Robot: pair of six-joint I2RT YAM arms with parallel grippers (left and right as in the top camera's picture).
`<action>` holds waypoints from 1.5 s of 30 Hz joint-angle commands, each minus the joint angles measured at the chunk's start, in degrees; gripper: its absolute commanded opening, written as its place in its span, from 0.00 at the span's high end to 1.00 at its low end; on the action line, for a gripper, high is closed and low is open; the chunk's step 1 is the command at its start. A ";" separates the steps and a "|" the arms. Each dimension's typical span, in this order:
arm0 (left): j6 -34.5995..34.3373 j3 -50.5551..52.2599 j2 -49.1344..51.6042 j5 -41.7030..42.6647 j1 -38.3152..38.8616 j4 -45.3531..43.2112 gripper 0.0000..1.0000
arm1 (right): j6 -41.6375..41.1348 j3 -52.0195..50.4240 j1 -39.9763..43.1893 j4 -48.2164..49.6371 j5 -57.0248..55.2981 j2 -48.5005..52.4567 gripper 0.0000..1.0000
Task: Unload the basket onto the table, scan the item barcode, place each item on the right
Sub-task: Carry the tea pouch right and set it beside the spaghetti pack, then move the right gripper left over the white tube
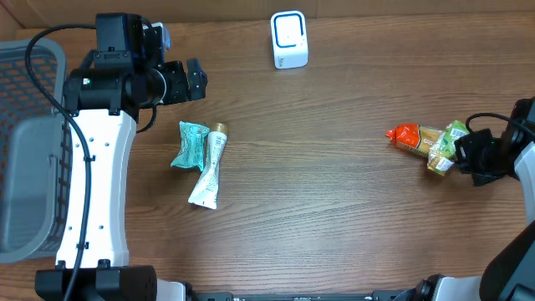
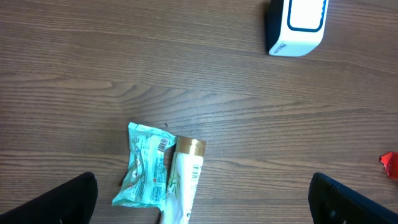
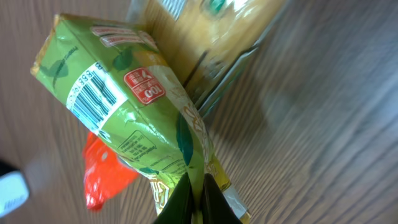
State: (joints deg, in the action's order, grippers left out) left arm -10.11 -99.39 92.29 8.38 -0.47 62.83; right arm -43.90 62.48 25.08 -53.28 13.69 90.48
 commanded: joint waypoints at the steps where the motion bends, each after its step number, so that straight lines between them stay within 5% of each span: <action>1: 1.31 -0.52 -0.15 0.44 0.13 -0.04 0.01 | -7.30 -0.15 0.61 -0.94 -11.56 -3.30 0.97; 11: 1.31 -0.50 -0.15 0.44 0.13 -0.04 0.00 | -16.55 -0.17 0.52 -3.58 -21.55 -8.13 0.96; 15: 1.31 -0.52 -0.15 0.44 0.13 -0.04 0.01 | -15.87 -0.28 0.13 -3.63 -21.35 -7.10 0.60; 18: 1.31 -0.52 -0.15 0.44 0.13 -0.04 0.00 | -13.29 -0.28 -0.68 -3.45 -20.17 -6.43 0.51; 22: 1.31 -0.52 -0.15 0.44 0.13 -0.04 0.00 | 8.94 0.07 -3.56 2.60 -7.91 -6.34 0.28; 25: 1.29 -0.52 -0.15 0.44 0.13 -0.04 0.01 | 16.39 2.29 -5.66 3.52 2.23 -6.34 0.12; 31: 1.29 -0.52 -0.15 0.44 0.13 -0.04 0.01 | 18.86 8.02 -15.04 3.41 8.37 -6.34 0.00; 45: 1.31 -0.52 -0.15 0.44 0.13 -0.04 0.01 | 9.57 13.62 -46.40 26.71 14.84 11.74 0.00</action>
State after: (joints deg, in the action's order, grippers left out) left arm -10.11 -99.39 92.29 8.38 -0.47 62.81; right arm -32.34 71.96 -17.41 -27.59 26.87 97.78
